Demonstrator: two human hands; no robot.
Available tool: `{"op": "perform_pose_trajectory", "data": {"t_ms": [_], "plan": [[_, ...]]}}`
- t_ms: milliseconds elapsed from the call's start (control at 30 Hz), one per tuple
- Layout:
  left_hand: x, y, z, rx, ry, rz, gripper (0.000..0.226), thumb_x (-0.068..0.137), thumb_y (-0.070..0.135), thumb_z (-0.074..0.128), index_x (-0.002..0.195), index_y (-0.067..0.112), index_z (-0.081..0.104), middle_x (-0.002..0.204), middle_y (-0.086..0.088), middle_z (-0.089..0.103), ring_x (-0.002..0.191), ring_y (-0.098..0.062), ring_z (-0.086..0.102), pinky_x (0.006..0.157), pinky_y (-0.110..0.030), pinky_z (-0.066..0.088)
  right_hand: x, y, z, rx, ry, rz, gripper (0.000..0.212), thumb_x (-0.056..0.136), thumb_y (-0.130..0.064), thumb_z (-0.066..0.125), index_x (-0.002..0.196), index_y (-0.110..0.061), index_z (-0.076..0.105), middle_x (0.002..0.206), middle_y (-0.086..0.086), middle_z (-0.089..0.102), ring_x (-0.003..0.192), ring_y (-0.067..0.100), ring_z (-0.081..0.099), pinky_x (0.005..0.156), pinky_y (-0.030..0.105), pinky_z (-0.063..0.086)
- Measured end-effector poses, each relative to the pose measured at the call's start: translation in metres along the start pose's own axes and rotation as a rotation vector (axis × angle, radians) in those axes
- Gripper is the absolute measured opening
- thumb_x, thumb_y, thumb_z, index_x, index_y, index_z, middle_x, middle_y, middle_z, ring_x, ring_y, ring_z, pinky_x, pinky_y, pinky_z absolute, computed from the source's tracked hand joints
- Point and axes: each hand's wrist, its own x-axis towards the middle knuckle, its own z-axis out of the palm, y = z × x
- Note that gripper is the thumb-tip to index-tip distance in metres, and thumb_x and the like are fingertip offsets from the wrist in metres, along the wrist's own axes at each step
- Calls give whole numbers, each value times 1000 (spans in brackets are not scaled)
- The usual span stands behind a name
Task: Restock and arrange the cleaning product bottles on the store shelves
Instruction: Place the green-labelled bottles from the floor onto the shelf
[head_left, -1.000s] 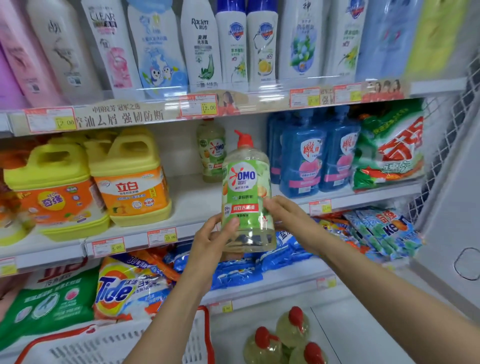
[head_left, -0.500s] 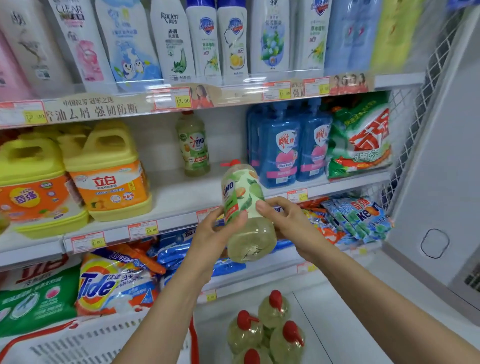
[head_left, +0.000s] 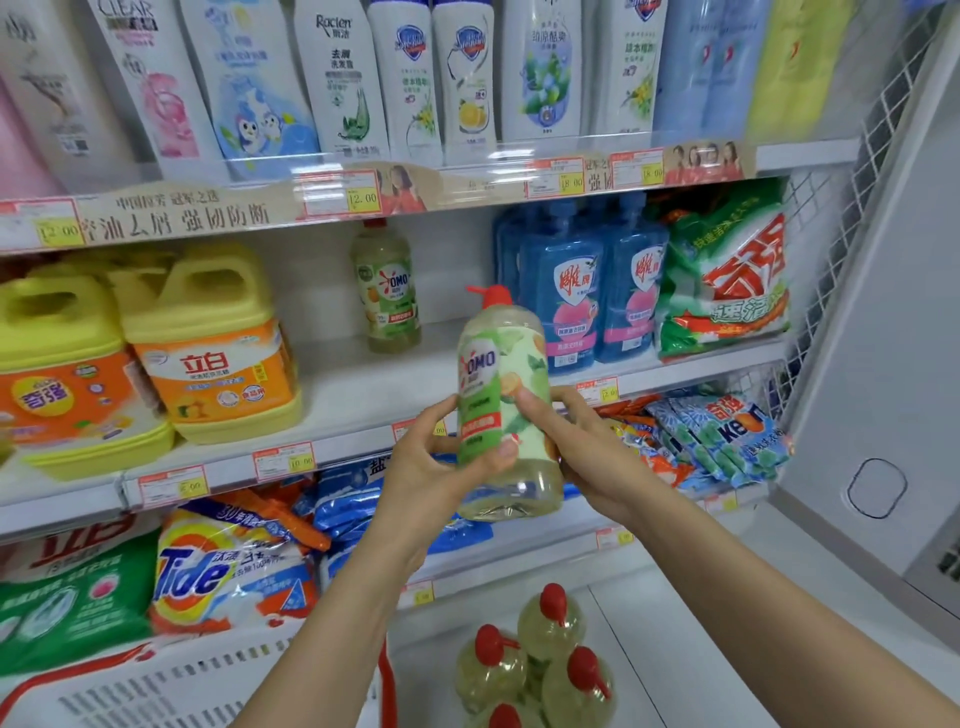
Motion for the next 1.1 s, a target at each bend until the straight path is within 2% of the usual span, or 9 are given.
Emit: {"op": "perform_pose_trajectory", "data": {"t_ms": [67, 167, 267, 400, 567, 667, 867, 967, 1100], "plan": [[1, -1, 1, 28, -58, 35, 86, 56, 48, 84, 134, 45, 49, 110, 9, 70, 90, -2, 70, 69, -20, 55, 0, 1, 1, 23, 74, -70, 56, 79, -44, 71, 124, -17, 51, 101, 9, 72, 87, 23, 74, 75, 38, 60], [2, 6, 3, 11, -123, 50, 55, 68, 58, 68, 121, 55, 53, 102, 21, 71, 92, 5, 67, 71, -14, 49, -2, 0, 2, -62, 141, -200, 58, 72, -43, 74, 122, -23, 52, 105, 9, 68, 89, 20, 73, 73, 33, 60], [5, 5, 9, -8, -85, 101, 49, 67, 54, 70, 113, 39, 64, 99, 11, 74, 90, -5, 71, 70, -17, 54, -5, -4, 2, -107, 105, -234, 43, 87, -46, 58, 120, -18, 55, 107, 8, 67, 87, 14, 72, 65, 24, 56], [10, 0, 4, -98, -9, 60, 52, 62, 39, 76, 109, 19, 68, 97, 2, 77, 86, -14, 73, 68, -22, 57, -3, -6, -6, -178, 38, -263, 28, 102, -29, 46, 122, -15, 59, 102, 2, 65, 84, 7, 69, 66, 23, 56], [13, -8, -2, -98, -159, 11, 43, 72, 37, 80, 107, 14, 70, 99, -4, 76, 88, -21, 73, 71, -26, 57, 10, 4, -3, -101, -64, -167, 66, 92, -60, 52, 142, -19, 46, 128, 6, 64, 118, 20, 62, 100, 41, 51], [14, -14, 0, -45, -236, -5, 60, 67, 44, 79, 118, 15, 64, 108, -4, 74, 98, -22, 72, 80, -29, 58, 14, 11, 2, 218, -100, -111, 76, 84, -53, 68, 138, -5, 47, 129, 26, 61, 117, 40, 61, 98, 53, 51], [13, -16, 14, 30, -140, 182, 49, 83, 46, 61, 130, 35, 53, 119, 11, 69, 104, -4, 67, 84, -21, 55, 15, 9, 7, 163, 222, -192, 67, 76, -38, 75, 130, -14, 43, 118, 12, 66, 98, 21, 72, 77, 34, 61], [14, -23, 25, -51, -87, 161, 35, 95, 36, 55, 130, 32, 55, 116, 10, 71, 105, -7, 68, 80, -20, 55, 13, 12, 8, 28, 187, -225, 72, 72, -48, 71, 131, -22, 39, 120, 6, 62, 106, 18, 69, 88, 39, 59], [22, -26, 17, -208, -20, 110, 35, 95, 41, 49, 125, 28, 60, 113, 6, 72, 104, -11, 69, 83, -29, 56, 15, 11, -9, -106, 81, -269, 65, 83, -50, 71, 135, -28, 38, 121, 7, 62, 107, 14, 67, 85, 26, 57]]}}
